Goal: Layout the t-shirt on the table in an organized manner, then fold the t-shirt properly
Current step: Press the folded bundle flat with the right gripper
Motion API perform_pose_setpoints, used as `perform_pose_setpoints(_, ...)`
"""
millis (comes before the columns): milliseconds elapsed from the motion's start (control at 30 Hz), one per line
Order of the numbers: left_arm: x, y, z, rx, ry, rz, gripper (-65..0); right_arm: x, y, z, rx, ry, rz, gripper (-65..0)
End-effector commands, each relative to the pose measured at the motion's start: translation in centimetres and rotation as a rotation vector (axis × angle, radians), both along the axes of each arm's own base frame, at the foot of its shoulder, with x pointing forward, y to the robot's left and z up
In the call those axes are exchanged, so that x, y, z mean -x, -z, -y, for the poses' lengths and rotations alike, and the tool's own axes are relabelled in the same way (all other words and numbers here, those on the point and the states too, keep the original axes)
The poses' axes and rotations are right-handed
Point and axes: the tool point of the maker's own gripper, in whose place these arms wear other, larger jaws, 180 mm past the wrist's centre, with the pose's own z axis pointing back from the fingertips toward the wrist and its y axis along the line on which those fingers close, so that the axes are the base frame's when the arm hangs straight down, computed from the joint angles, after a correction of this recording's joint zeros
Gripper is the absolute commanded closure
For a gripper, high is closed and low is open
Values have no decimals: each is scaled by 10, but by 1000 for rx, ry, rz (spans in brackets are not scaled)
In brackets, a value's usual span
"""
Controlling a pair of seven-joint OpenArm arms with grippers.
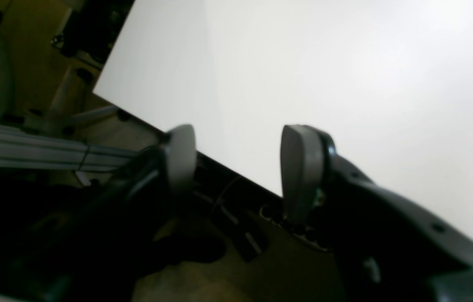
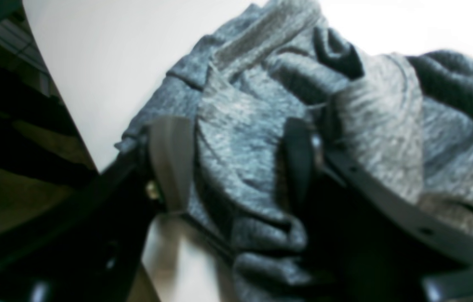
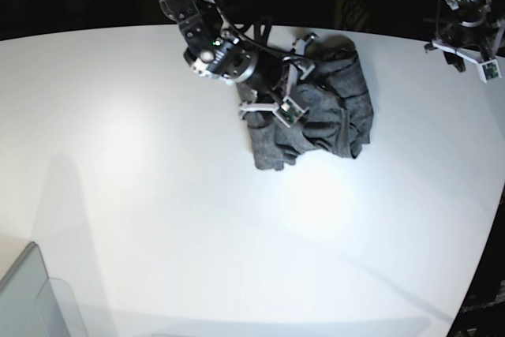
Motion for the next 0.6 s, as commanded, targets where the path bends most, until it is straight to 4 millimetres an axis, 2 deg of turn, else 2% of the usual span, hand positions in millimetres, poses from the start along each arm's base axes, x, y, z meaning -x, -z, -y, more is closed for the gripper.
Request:
perform_pose_setpoints(0, -1, -9, -5, -28, 0, 22, -322, -10, -17, -7, -53, 2, 40, -284)
perform_pose_setpoints(100, -1, -9, -5, -28, 0, 22, -322, -9, -7, -8, -39, -4, 16, -281)
perform_pose_setpoints(233, -1, -9, -5, -28, 0, 22, -322, -5, -4, -13, -34, -24, 8, -287)
perform_pose_setpoints(367, -1, -9, -5, -28, 0, 22, -322, 6, -4, -24, -30, -71, 12, -352)
perform_pose_setpoints(433, -1, -9, -5, -28, 0, 22, -322, 10, -4, -27, -31, -86, 13, -360)
perform_pose_setpoints(500, -1, -9, -5, -28, 0, 22, -322, 12, -5, -31, -31, -98, 16, -336)
perform_pose_setpoints(567, -1, -9, -5, -28, 0, 22, -322, 12, -6, -31, -32, -100, 17, -285)
